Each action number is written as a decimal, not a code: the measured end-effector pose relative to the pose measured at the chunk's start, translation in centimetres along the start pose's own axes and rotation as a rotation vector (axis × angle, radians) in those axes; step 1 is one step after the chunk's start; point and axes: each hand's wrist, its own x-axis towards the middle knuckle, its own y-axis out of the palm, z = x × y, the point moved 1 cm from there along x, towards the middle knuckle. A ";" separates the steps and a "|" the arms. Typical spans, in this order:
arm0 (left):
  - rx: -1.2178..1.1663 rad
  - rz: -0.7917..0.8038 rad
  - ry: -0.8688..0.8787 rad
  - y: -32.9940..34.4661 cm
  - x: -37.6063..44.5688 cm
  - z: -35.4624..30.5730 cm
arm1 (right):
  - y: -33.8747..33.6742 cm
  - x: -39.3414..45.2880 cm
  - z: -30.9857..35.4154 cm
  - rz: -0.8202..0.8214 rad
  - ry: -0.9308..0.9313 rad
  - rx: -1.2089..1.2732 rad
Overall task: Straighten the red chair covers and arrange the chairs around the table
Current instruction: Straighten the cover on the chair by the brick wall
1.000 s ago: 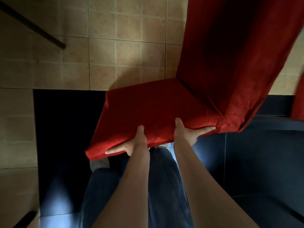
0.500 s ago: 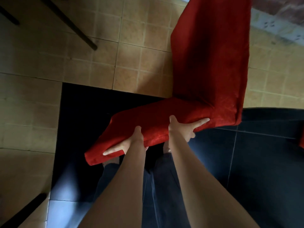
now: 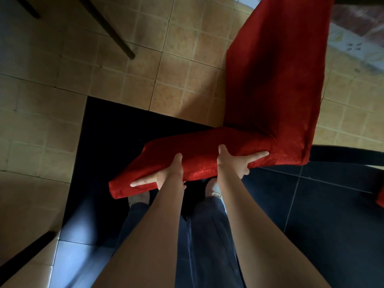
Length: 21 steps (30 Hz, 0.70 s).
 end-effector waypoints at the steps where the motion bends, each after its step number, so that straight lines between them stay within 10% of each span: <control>1: -0.011 -0.003 0.002 0.1 0.0 -0.2 | 0.1 0.0 0.1 0.000 -0.003 -0.006; 21: 0.074 0.068 0.077 -0.6 -0.4 -0.3 | -0.2 -0.5 1.9 0.057 0.004 -0.118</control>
